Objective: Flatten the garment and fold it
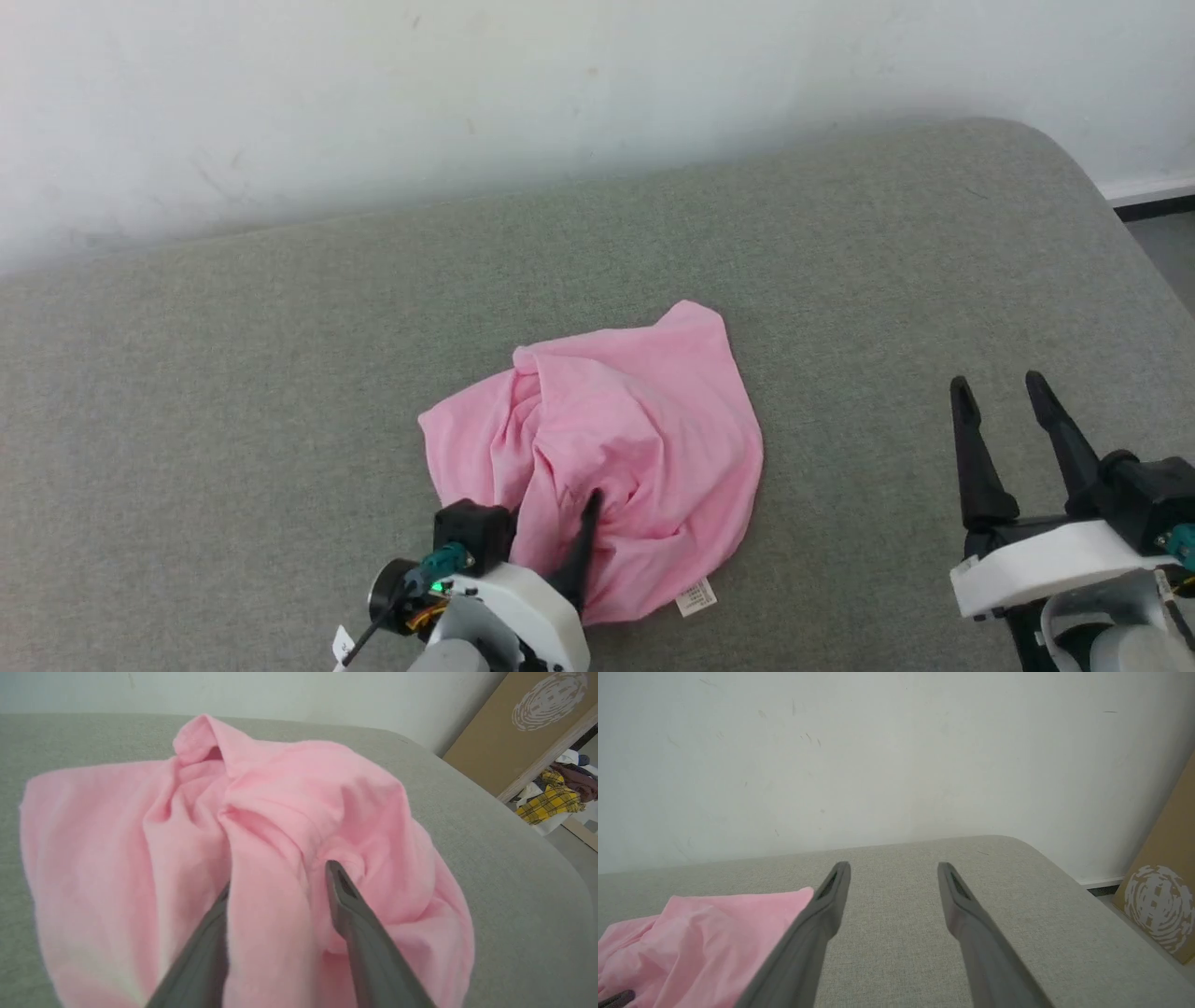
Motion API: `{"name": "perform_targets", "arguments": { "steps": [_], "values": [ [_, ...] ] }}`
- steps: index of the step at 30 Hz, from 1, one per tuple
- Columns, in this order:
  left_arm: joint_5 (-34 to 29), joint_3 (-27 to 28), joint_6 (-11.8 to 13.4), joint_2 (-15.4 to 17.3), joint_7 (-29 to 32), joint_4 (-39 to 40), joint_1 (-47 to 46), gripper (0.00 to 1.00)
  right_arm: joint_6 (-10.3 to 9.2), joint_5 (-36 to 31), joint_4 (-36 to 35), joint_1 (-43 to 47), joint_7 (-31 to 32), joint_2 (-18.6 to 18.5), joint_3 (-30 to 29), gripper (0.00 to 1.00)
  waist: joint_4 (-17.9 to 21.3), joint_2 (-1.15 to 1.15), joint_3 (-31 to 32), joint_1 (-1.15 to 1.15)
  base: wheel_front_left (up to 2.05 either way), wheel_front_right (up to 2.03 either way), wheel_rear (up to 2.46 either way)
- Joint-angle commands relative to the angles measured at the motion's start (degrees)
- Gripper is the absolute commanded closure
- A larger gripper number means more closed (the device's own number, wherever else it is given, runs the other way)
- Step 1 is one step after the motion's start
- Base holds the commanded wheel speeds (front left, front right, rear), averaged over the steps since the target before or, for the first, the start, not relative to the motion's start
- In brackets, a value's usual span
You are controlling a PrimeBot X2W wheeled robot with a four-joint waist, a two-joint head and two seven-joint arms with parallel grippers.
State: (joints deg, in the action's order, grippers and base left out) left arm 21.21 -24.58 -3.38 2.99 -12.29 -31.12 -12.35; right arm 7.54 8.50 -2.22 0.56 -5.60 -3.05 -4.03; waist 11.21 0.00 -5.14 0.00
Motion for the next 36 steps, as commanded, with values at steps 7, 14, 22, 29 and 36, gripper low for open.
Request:
{"name": "perform_targets", "arguments": {
  "steps": [7,14,22,29,36],
  "values": [
    [-1.34,2.66,1.81,-0.1,-2.66,13.63,1.48,0.0,-0.05,-0.27,-0.3,1.88,0.34,0.17,0.26,0.0,-2.81,0.0,2.51,0.0,0.0,0.0,0.0],
    [-5.12,10.59,3.15,0.55,-2.69,24.66,5.55,0.0,-0.05,-0.61,-1.21,3.61,2.3,0.17,0.94,0.0,-5.57,0.0,3.67,0.0,0.0,0.0,0.0],
    [-7.37,19.39,4.47,2.39,-2.7,26.22,11.04,0.0,-0.05,-1.26,-1.19,4.66,6.16,0.17,3.91,0.0,-7.69,0.0,5.08,0.0,0.0,0.0,0.0],
    [-8.54,22.98,3.35,3.74,-2.7,26.06,14.49,0.0,-0.05,1.32,2.55,3.49,16.2,-1.84,9.29,0.0,-10.69,0.0,4.54,0.0,0.0,0.0,0.0],
    [-8.3,23.32,1.6,2.77,-2.71,25.64,14.21,0.0,-0.05,7.85,9.24,-0.52,28.26,-6.17,17.0,0.0,-14.55,0.0,3.14,0.0,0.0,0.0,0.0]
  ]
}}
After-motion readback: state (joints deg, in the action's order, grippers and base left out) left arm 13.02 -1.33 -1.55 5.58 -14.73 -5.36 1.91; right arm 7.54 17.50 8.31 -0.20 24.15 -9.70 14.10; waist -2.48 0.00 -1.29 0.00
